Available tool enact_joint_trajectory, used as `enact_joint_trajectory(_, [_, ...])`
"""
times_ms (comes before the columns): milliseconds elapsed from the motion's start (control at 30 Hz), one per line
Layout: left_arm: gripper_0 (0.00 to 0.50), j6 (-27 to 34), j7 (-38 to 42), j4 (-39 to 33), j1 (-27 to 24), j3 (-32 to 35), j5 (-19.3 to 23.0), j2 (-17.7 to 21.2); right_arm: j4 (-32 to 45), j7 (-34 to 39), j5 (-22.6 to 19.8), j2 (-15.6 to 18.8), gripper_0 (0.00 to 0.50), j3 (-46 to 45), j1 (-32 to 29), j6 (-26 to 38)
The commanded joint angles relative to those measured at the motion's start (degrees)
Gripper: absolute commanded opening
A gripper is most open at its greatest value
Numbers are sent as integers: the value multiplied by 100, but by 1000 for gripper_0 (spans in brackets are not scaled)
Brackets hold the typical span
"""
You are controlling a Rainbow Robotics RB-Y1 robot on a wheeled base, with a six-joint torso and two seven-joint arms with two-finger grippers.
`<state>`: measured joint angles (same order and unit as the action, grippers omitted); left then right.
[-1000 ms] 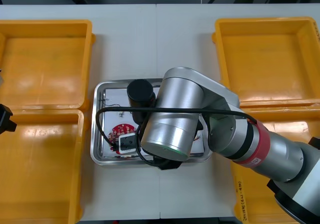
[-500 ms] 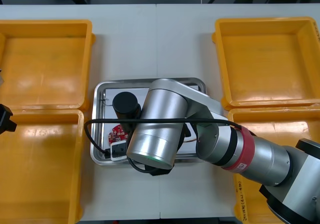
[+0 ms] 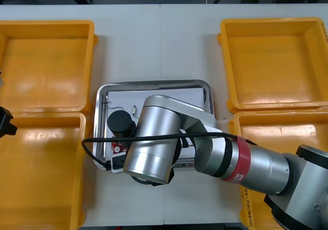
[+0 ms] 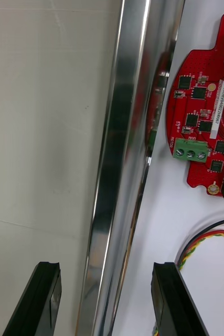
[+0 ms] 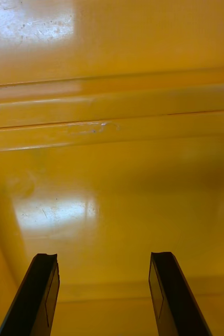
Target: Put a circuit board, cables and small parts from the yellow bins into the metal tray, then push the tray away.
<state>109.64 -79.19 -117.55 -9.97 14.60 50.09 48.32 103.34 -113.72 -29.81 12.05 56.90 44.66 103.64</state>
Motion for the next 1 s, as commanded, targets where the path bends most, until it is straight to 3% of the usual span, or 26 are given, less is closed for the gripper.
enact_joint_trajectory(33, [500, 36, -351, -22, 109, 175, -52, -42, 19, -45, 116, -168, 500, 243, 210, -98])
enact_joint_trajectory(1000, [500, 36, -351, -22, 109, 175, -52, -42, -490, 69, 98, -168, 500, 524, 201, -599])
